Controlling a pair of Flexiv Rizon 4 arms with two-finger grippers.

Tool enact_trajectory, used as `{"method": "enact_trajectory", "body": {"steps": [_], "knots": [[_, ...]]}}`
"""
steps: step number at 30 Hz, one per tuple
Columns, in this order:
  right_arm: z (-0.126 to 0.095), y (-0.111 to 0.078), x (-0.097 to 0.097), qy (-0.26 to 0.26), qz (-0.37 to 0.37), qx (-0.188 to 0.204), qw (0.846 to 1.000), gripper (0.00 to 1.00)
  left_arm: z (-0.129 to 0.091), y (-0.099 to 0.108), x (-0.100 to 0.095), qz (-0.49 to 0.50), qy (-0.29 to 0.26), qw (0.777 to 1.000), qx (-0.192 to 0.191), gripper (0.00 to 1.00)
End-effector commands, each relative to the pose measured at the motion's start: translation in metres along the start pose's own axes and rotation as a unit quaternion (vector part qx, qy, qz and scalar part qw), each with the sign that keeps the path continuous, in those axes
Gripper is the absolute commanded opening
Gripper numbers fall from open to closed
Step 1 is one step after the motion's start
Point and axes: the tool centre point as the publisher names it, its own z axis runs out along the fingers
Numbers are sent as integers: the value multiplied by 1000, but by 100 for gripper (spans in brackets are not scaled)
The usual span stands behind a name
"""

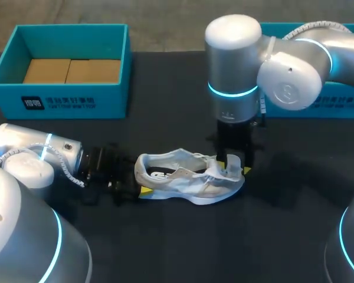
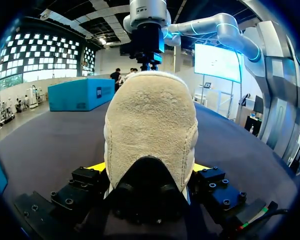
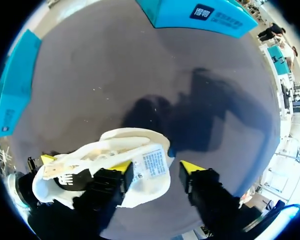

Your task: Take the shoe out of the shoebox, open the shoe tongue, remove and reinsert the insole, then place the shoe into the shoebox

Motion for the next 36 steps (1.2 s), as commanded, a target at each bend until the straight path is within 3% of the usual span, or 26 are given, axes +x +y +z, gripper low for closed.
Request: {"method": "enact_trajectory", "body": {"steps": [1, 11, 20, 25, 27, 31, 36], "knots": [[-12, -6, 5, 1, 110, -17, 994, 100, 1, 3, 1, 0, 0, 1000, -1, 0], [-55, -4, 27, 7, 66, -66, 996, 100, 1, 3, 1, 0, 0, 1000, -1, 0], [-95, -1, 59, 14, -43, -127, 991, 100, 1, 3, 1, 0, 0, 1000, -1, 0], [-121, -5, 78, 30, -167, -181, 969, 100, 1, 3, 1, 0, 0, 1000, -1, 0], [-130, -5, 86, 37, -231, -194, 953, 100, 1, 3, 1, 0, 0, 1000, -1, 0], [-145, -10, 102, 8, -302, -227, 926, 100, 1, 3, 1, 0, 0, 1000, -1, 0], [-150, -18, 118, -9, -381, -224, 897, 100, 1, 3, 1, 0, 0, 1000, -1, 0]]}}
